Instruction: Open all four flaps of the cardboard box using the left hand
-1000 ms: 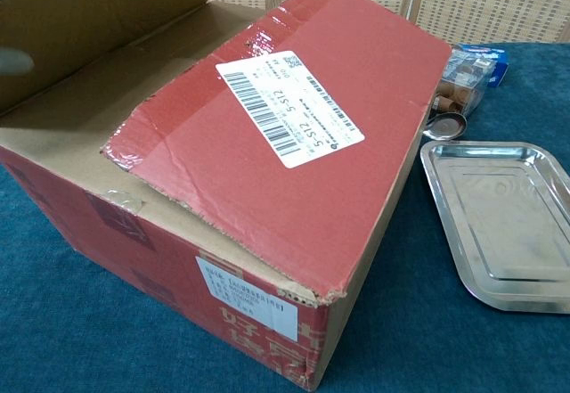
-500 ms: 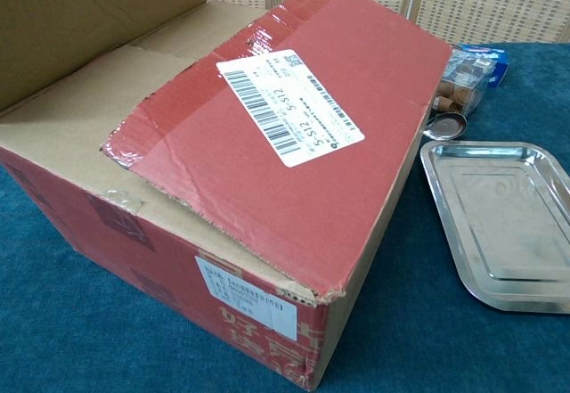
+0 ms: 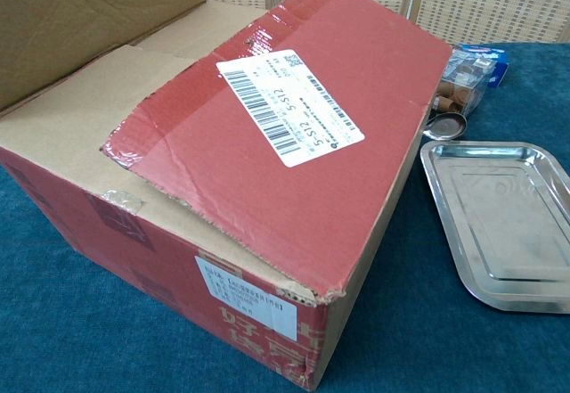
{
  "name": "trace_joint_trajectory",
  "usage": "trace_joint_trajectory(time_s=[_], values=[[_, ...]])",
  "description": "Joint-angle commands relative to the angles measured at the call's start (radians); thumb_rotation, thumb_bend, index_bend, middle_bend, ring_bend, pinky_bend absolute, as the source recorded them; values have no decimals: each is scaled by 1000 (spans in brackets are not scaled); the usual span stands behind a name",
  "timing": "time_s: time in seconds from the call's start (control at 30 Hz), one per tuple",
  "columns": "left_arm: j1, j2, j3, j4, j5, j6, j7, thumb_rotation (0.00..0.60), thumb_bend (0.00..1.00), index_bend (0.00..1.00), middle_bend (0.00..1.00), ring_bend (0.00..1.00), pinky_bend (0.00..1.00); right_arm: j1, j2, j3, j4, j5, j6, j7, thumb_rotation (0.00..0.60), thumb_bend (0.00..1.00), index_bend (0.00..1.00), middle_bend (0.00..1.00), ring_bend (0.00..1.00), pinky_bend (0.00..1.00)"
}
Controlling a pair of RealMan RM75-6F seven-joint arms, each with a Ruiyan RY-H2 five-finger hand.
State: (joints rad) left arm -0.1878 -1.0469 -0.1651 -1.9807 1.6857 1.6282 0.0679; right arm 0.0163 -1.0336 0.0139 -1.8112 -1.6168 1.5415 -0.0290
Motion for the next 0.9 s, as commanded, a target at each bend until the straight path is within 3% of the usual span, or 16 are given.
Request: trace_joint_trajectory(time_s=[0.03, 0.5, 0.9], values=[[-1, 2, -5, 15, -13, -1, -6, 600, 118, 0, 0, 0, 0, 0, 1, 1, 0, 2, 1, 2, 600, 0, 0, 0, 0, 210], [18, 55, -34, 129, -116, 10, -93, 600, 119, 0, 0, 0, 0, 0, -1, -1, 1, -2, 0, -3, 600, 0, 0, 0, 0, 210], [-26, 19, -35, 265, -213, -108, -144, 600, 118, 0, 0, 0, 0, 1, -5, 0, 1, 2, -3, -13, 600, 0, 0, 0, 0, 210]])
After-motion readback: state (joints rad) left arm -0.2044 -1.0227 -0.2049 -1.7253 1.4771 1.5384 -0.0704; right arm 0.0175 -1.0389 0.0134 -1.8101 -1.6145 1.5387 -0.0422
